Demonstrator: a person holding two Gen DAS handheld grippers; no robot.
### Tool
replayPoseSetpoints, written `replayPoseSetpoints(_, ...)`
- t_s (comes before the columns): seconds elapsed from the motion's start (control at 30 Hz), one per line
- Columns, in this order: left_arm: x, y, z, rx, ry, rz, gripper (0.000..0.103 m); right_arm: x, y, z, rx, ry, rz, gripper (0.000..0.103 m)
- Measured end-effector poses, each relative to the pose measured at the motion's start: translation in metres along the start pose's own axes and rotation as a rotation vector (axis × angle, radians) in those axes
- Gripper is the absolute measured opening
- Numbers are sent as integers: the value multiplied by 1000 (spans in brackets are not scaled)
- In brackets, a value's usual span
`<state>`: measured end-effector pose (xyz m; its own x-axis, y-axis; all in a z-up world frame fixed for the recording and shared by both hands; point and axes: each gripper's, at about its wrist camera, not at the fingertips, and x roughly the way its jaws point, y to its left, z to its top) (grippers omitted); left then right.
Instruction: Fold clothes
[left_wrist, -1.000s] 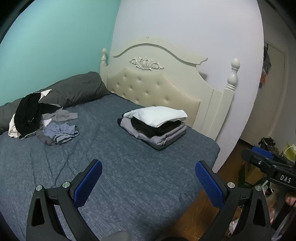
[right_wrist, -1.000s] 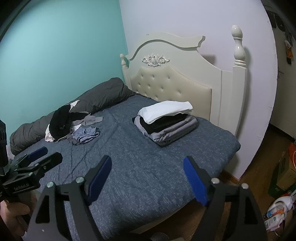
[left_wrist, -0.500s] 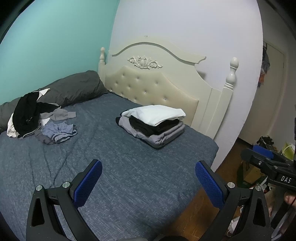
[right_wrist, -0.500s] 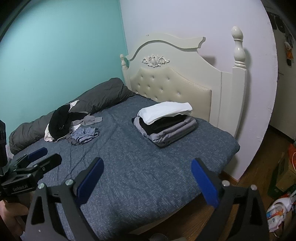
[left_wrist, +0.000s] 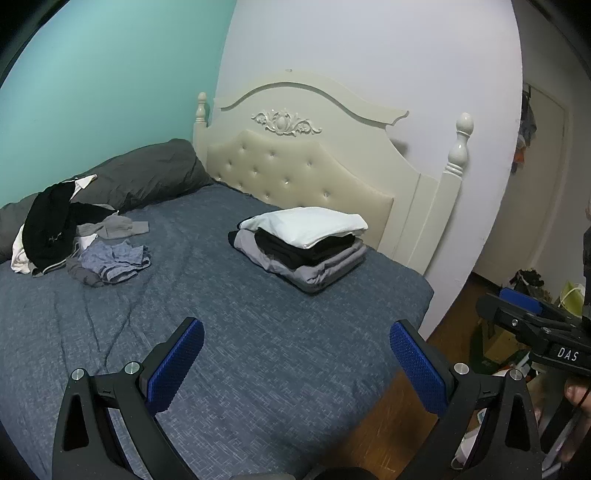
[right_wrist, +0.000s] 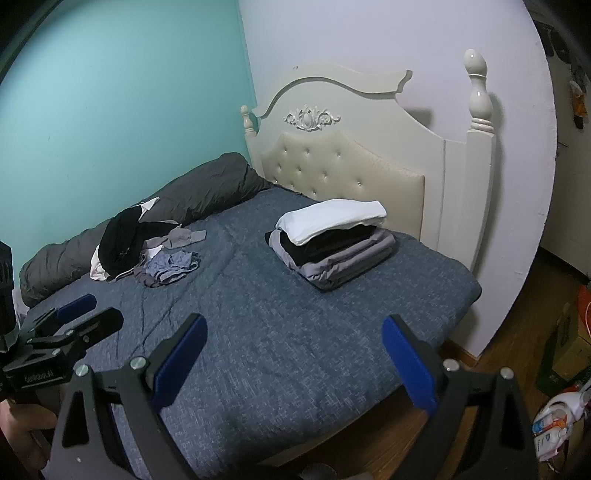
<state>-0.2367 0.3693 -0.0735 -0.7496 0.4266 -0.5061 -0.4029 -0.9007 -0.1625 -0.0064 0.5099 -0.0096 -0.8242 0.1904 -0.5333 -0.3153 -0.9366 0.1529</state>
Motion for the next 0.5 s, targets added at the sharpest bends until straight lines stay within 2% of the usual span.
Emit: replayPoseSetpoints(0.5, 3, 2, 0, -11, 20, -37, 103, 1, -1, -2, 3, 1, -1, 96)
